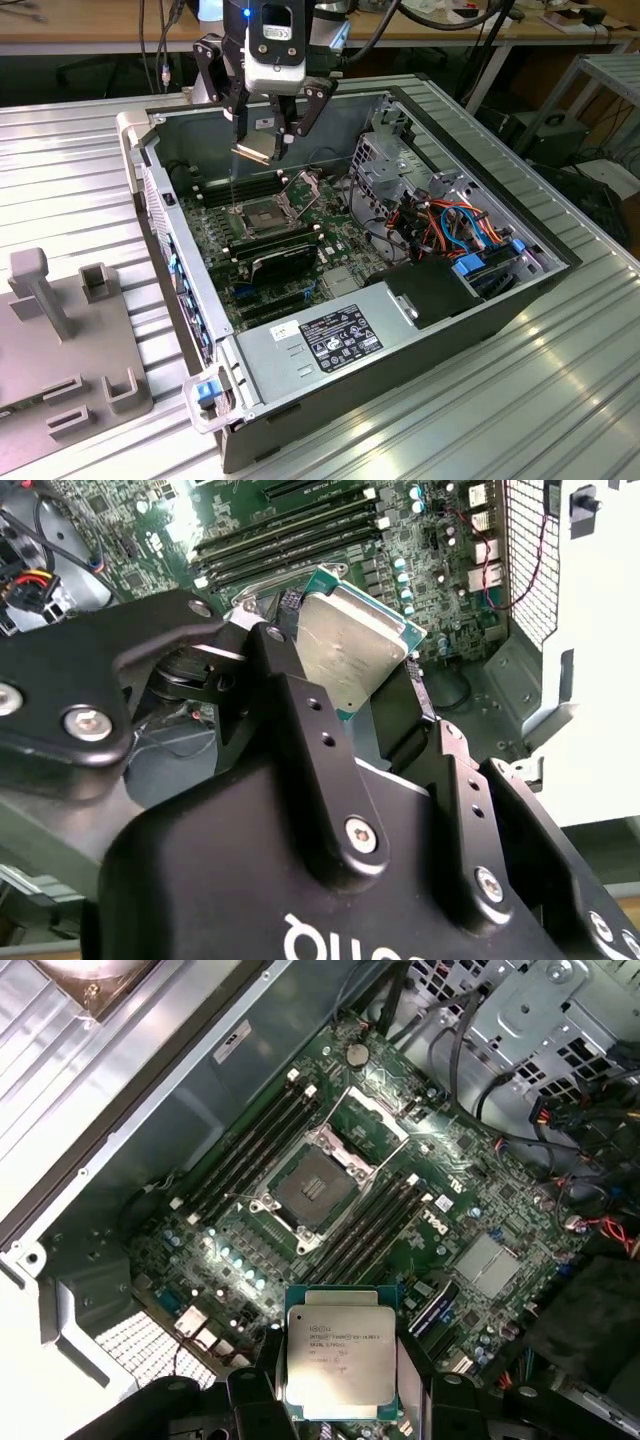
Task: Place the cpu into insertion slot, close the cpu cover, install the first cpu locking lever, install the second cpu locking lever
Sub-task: 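Place the cpu into insertion slot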
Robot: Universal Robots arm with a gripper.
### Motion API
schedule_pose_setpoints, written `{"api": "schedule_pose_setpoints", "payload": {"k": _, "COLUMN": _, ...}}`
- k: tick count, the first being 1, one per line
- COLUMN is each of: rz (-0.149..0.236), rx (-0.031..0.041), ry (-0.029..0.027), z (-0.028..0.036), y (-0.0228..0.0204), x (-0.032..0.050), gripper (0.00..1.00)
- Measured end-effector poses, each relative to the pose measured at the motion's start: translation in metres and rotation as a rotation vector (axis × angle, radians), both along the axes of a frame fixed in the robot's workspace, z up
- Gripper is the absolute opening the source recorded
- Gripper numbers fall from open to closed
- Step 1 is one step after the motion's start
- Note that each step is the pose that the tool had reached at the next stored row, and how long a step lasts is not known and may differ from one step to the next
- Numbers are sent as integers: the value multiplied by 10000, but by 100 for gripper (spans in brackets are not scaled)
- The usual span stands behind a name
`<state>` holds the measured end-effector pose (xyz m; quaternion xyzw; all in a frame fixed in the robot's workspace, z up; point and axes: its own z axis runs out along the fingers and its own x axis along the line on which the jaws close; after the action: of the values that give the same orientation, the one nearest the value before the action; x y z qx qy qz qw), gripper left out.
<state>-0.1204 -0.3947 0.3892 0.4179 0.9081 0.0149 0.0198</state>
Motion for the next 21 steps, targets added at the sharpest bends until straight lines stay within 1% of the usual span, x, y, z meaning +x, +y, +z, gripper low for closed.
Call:
{"api": "schedule_pose_setpoints", "payload": {"k": 3, "rz": -348, "rx": 0, "ry": 0, "z": -2, "y": 0, "x": 0, "gripper": 54}}
{"api": "schedule_pose_setpoints", "payload": {"k": 5, "rz": -512, "rx": 0, "ry": 0, "z": -2, "y": 0, "x": 0, "gripper": 54}}
{"api": "schedule_pose_setpoints", "payload": {"k": 17, "rz": -551, "rx": 0, "ry": 0, "z": -2, "y": 0, "x": 0, "gripper": 54}}
{"api": "schedule_pose_setpoints", "payload": {"k": 21, "rz": -624, "rx": 0, "ry": 0, "z": -2, "y": 0, "x": 0, "gripper": 54}}
